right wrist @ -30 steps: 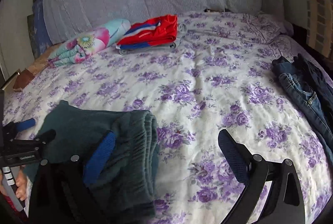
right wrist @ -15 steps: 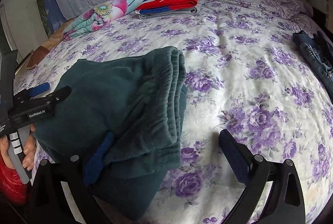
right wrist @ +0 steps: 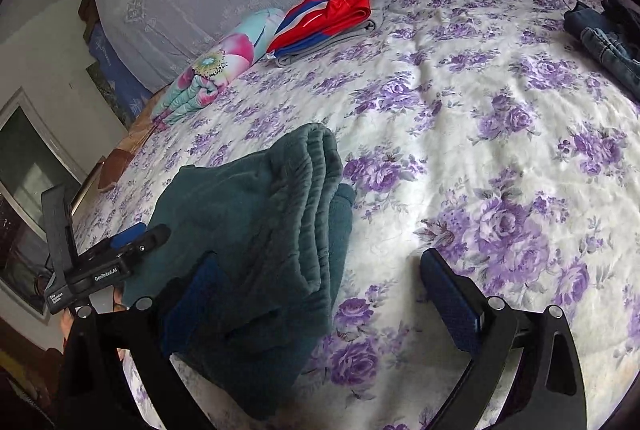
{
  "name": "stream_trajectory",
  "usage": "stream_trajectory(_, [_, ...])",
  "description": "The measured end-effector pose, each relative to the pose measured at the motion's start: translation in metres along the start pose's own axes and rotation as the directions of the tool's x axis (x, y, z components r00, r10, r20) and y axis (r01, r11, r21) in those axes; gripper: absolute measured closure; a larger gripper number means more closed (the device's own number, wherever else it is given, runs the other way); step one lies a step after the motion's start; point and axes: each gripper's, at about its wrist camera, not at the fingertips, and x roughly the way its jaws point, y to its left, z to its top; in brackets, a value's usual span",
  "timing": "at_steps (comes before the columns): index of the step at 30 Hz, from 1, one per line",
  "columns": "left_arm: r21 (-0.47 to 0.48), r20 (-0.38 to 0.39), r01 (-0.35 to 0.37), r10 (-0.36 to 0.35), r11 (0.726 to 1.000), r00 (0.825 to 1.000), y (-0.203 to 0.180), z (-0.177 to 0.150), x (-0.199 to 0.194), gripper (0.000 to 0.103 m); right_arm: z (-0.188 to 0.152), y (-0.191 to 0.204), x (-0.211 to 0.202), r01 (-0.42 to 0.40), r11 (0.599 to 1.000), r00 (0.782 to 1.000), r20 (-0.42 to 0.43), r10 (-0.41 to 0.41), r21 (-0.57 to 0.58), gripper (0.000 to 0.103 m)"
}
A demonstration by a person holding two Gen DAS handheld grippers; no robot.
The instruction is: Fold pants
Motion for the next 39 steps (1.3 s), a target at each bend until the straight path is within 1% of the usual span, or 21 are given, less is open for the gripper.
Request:
stream_trajectory(4, [0.046, 0.000, -0.006, 0.006, 0.999, 1.000, -0.009, -0.002, -0.001, 0.005, 0.016, 0.002, 0.016, 0.012, 1.000, 0.999, -0.046, -0.013, -0.012, 0.003])
stream_trajectory(7, [0.075, -0.009, 0.003, -0.003, 0.997, 1.000, -0.015, -0.004, -0.001, 0.005, 0.021, 0.001, 0.025, 0.012, 1.000, 0.999, -0.035, -0.012, -0.020, 0.003])
stream_trajectory(10, [0.076, -0.025, 0.022, -0.020, 0.997, 0.999, -0.015, -0.004, 0.002, 0.005, 0.016, 0.005, 0.024, 0.011, 0.999, 1.000, -0.022, -0.012, -0.053, 0.004])
stream_trajectory(12, [0.065, -0.036, 0.050, -0.047, 0.997, 0.998, -0.013, -0.004, 0.003, 0.008, 0.014, 0.007, 0.023, 0.014, 0.998, 1.000, -0.022, -0.015, -0.068, 0.008])
stream_trajectory(14, [0.067, -0.045, 0.094, -0.091, 0.993, 0.995, -0.014, -0.006, 0.003, 0.022, 0.014, 0.009, 0.023, 0.010, 0.997, 1.000, -0.025, -0.012, -0.078, 0.012])
stream_trajectory(15, [0.072, -0.041, 0.101, -0.098, 0.992, 0.994, -0.015, -0.006, 0.002, 0.023, 0.014, 0.011, 0.023, 0.012, 0.996, 1.000, -0.026, -0.014, -0.084, 0.015])
stream_trajectory(16, [0.080, -0.034, 0.100, -0.097, 0.992, 0.995, -0.017, -0.007, 0.000, 0.027, 0.014, 0.012, 0.023, 0.008, 0.996, 1.000, -0.024, -0.010, -0.090, 0.021])
stream_trajectory(17, [0.091, -0.028, 0.101, -0.099, 0.991, 0.995, -0.019, -0.008, -0.001, 0.034, 0.013, 0.014, 0.023, -0.009, 0.995, 1.000, -0.026, 0.007, -0.096, 0.028])
stream_trajectory(18, [0.106, -0.022, 0.107, -0.105, 0.989, 0.994, -0.022, -0.009, -0.003, 0.037, 0.012, 0.016, 0.023, -0.010, 0.995, 1.000, -0.029, 0.007, -0.099, 0.038])
stream_trajectory(19, [0.119, -0.014, 0.108, -0.107, 0.987, 0.994, -0.025, -0.010, -0.005, 0.045, 0.011, 0.019, 0.022, 0.002, 0.994, 1.000, -0.019, -0.004, -0.110, 0.042])
stream_trajectory(20, [0.131, -0.008, 0.110, -0.110, 0.985, 0.994, -0.028, -0.010, -0.006, 0.055, 0.011, 0.022, 0.022, -0.003, 0.992, 1.000, -0.014, 0.001, -0.123, 0.047])
stream_trajectory(21, [0.139, 0.003, 0.102, -0.103, 0.985, 0.995, -0.029, -0.010, -0.008, 0.059, 0.011, 0.023, 0.021, -0.026, 0.992, 1.000, -0.014, 0.024, -0.127, 0.064])
stream_trajectory(22, [0.142, 0.018, 0.083, -0.086, 0.986, 0.996, -0.030, -0.010, -0.010, 0.068, 0.012, 0.024, 0.018, -0.029, 0.992, 1.000, -0.004, 0.029, -0.123, 0.071])
stream_trajectory(23, [0.141, 0.030, 0.073, -0.078, 0.987, 0.997, -0.030, -0.009, -0.012, 0.073, 0.012, 0.026, 0.015, -0.027, 0.992, 1.000, 0.011, 0.029, -0.123, 0.073])
stream_trajectory(25, [0.129, 0.045, 0.078, -0.084, 0.989, 0.995, -0.028, -0.005, -0.017, 0.085, 0.015, 0.029, 0.009, -0.023, 0.991, 0.999, 0.030, 0.027, -0.131, 0.078])
stream_trajectory(27, [0.124, 0.051, 0.098, -0.105, 0.987, 0.993, -0.026, 0.003, -0.021, 0.088, 0.022, 0.032, 0.003, -0.034, 0.989, 0.999, 0.035, 0.039, -0.142, 0.078])
stream_trajectory(30, [0.152, 0.061, 0.111, -0.121, 0.982, 0.991, -0.030, 0.026, -0.023, 0.090, 0.045, 0.040, -0.004, -0.056, 0.985, 0.997, 0.044, 0.064, -0.163, 0.079])
stream_trajectory(32, [0.175, 0.078, 0.106, -0.121, 0.979, 0.990, -0.034, 0.050, -0.022, 0.090, 0.068, 0.049, -0.005, -0.035, 0.980, 0.997, 0.067, 0.049, -0.196, 0.079])
stream_trajectory(34, [0.194, 0.106, 0.069, -0.091, 0.979, 0.990, -0.038, 0.082, -0.015, 0.090, 0.095, 0.058, -0.002, 0.009, 0.972, 0.994, 0.111, 0.018, -0.237, 0.079])
stream_trajectory(36, [0.209, 0.145, 0.011, -0.043, 0.978, 0.988, -0.041, 0.119, -0.003, 0.090, 0.127, 0.062, 0.006, 0.033, 0.968, 0.990, 0.144, 0.003, -0.248, 0.079])
stream_trajectory(39, [0.203, 0.209, -0.075, 0.032, 0.976, 0.977, -0.042, 0.185, 0.018, 0.090, 0.189, 0.069, 0.022, 0.074, 0.962, 0.976, 0.219, -0.014, -0.264, 0.079])
